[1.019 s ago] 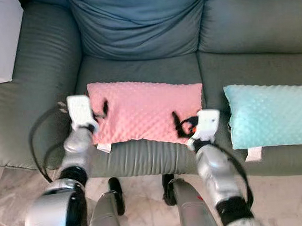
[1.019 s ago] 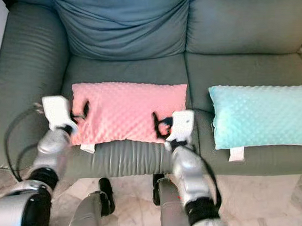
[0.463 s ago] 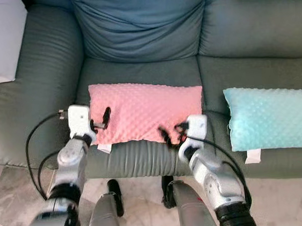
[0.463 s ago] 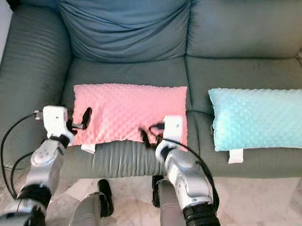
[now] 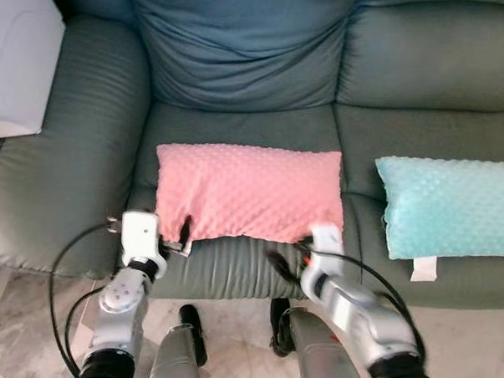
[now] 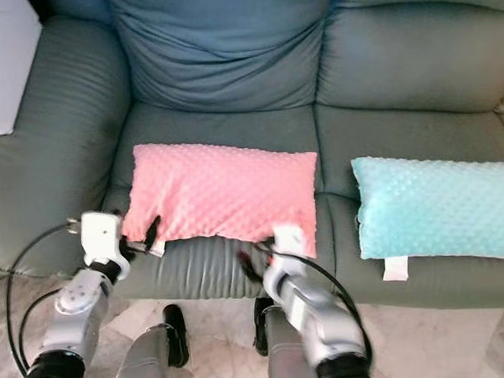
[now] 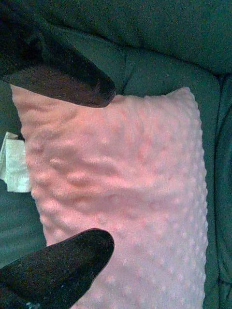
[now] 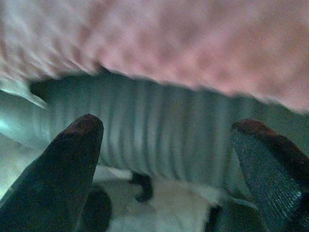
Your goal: Move the pillow to the sofa
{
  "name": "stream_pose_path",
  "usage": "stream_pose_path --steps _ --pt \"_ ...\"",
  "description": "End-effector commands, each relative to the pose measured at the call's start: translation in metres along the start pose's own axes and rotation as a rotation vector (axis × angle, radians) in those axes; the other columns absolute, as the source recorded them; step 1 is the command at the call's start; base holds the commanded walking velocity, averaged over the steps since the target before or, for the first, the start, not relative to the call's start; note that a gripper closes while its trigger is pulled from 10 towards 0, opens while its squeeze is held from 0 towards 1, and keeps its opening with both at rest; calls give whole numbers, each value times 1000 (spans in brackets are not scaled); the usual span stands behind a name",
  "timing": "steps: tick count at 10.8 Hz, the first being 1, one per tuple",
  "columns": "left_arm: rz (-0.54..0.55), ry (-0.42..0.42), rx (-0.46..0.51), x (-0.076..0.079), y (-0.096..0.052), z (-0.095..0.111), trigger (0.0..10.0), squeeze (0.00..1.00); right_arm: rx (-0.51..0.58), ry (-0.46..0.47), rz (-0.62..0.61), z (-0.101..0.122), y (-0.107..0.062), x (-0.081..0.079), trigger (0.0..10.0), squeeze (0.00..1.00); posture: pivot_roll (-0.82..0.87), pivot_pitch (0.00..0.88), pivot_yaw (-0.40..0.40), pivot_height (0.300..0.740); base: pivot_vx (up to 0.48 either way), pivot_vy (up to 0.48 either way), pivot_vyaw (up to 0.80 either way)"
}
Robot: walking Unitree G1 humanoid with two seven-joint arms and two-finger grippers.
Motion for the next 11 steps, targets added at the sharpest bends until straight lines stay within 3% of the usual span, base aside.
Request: stream_pose_path --steps 1,2,5,9,11 --pt "-18 1 -26 5 -3 -4 10000 0 -46 11 -70 -16 -2 18 10000 0 -133 341 -22 740 0 0 0" --pt "-27 3 -25 5 -2 -2 10000 0 -51 20 -83 -18 -2 23 10000 0 -129 347 -19 740 0 0 0" --pt "-48 2 -27 12 -1 1 10000 0 -51 -12 -149 -26 -4 58 10000 0 -127 359 -8 740 0 0 0" --pt "-50 11 -33 10 -3 3 10000 0 114 -61 -188 6 0 73 10000 0 -101 372 4 740 0 0 0" --pt "-51 19 -40 9 -3 3 10000 0 153 18 -202 10 1 76 10000 0 -100 378 8 740 0 0 0"
Point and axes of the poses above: a point about 5 cm out from each wrist's last joint towards the gripper, its own y axis pointing out of the wrist towards the gripper, its own z axis along the axis of the wrist's last joint, x = y × z, the point moved 1 cm from there along y, pointing out of the wrist towards the gripper, and after that the axes turned 12 degrees about y, right-handed, at the moved point
